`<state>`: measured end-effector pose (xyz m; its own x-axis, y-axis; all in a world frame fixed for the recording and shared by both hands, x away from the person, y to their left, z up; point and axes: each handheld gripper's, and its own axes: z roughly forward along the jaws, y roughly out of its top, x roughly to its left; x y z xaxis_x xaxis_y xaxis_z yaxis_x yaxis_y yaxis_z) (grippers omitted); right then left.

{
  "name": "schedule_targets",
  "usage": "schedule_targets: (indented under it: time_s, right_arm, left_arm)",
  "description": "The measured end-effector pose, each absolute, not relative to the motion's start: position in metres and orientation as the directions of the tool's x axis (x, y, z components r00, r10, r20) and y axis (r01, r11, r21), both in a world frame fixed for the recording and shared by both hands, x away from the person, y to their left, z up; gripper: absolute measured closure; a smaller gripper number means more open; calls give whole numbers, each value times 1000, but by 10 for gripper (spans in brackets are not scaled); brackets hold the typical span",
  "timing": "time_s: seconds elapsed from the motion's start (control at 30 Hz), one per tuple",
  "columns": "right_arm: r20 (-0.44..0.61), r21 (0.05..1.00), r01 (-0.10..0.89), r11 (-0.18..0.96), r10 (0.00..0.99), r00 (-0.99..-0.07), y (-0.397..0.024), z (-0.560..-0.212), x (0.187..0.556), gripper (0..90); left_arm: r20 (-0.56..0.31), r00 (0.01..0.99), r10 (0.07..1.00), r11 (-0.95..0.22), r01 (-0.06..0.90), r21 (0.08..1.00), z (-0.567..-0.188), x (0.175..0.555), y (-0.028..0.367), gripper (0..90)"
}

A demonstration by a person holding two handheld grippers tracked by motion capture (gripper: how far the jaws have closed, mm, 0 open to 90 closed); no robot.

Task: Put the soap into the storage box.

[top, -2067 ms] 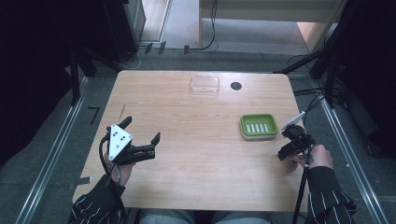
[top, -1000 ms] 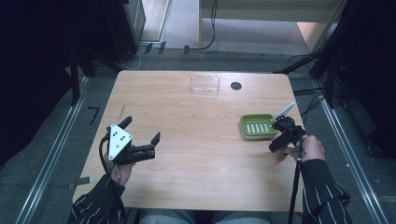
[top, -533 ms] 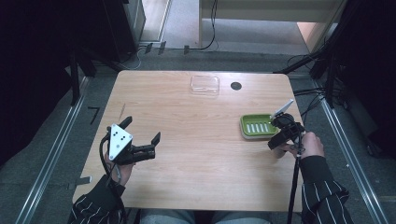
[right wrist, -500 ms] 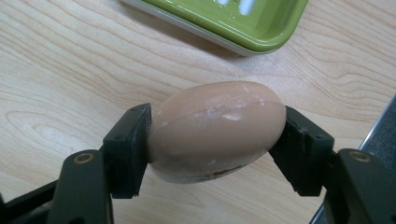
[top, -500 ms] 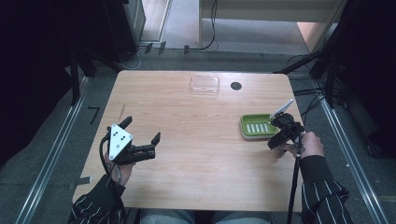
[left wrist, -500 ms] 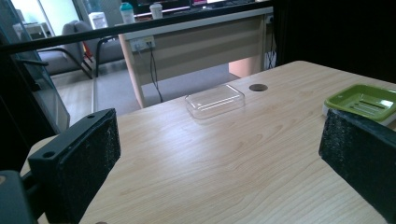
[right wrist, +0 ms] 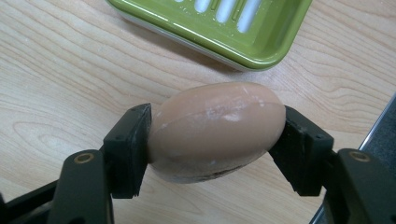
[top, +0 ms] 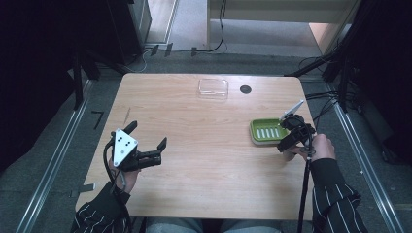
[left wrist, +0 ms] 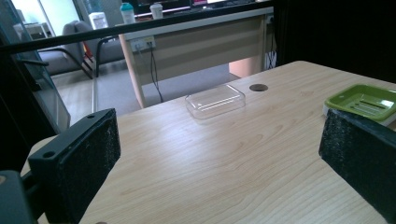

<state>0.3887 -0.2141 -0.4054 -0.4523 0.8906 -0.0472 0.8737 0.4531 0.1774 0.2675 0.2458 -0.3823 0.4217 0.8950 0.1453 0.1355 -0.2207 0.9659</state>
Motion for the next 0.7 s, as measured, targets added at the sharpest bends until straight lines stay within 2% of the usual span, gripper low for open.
schedule_targets:
  time_s: [0.7]
  right_arm:
    - [-49, 199, 870, 452, 891, -452, -210, -396, 403, 353]
  left_arm:
    - [144, 418, 897, -220, 139, 966, -383, 267, 248, 0]
